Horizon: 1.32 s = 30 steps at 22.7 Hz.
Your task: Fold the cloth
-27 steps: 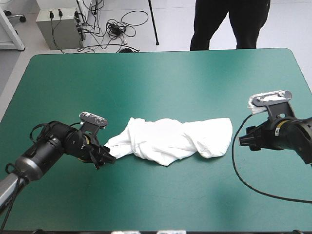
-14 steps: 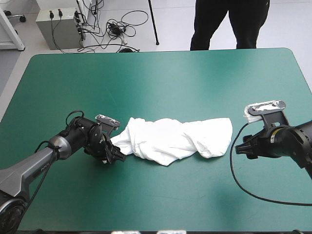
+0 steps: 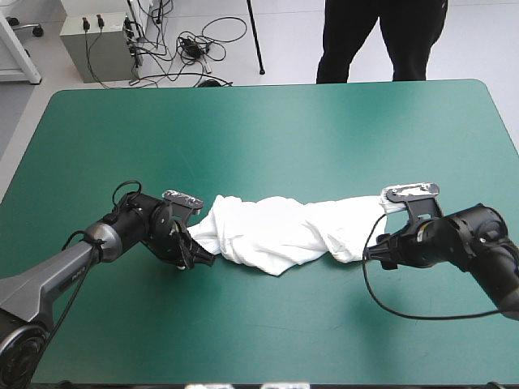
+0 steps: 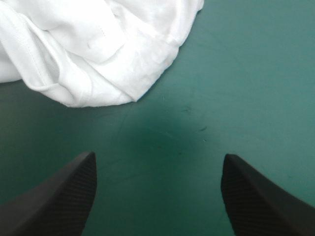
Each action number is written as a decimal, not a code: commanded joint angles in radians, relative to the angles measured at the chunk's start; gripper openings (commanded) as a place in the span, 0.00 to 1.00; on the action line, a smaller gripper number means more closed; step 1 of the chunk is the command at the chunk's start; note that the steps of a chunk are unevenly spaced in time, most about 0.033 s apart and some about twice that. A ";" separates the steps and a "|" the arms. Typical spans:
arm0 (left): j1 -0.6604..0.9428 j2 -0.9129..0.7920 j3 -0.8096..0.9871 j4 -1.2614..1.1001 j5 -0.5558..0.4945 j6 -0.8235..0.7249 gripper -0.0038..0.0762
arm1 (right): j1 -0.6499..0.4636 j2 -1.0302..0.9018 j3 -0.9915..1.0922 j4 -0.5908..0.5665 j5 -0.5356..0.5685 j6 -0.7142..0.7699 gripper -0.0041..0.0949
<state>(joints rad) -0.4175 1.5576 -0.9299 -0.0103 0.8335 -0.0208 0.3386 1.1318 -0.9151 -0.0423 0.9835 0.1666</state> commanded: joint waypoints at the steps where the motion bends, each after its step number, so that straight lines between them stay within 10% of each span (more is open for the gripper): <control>1: 0.001 -0.001 -0.005 -0.005 -0.021 -0.012 0.04 | 0.000 0.092 -0.016 0.006 -0.152 0.043 0.72; 11: 0.001 -0.001 -0.005 -0.001 0.012 -0.008 0.04 | 0.000 0.406 -0.018 0.007 -0.300 0.120 0.72; 20: 0.001 -0.001 -0.005 0.002 -0.009 -0.008 0.04 | 0.003 0.512 -0.018 0.154 -0.294 -0.023 0.05; 30: 0.001 -0.090 -0.092 0.010 0.016 -0.008 0.04 | 0.003 0.417 -0.257 0.191 -0.106 -0.044 0.02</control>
<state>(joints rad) -0.4175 1.5480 -0.9630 -0.0077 0.8519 -0.0208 0.3394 1.6212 -1.0623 0.1185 0.8366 0.1347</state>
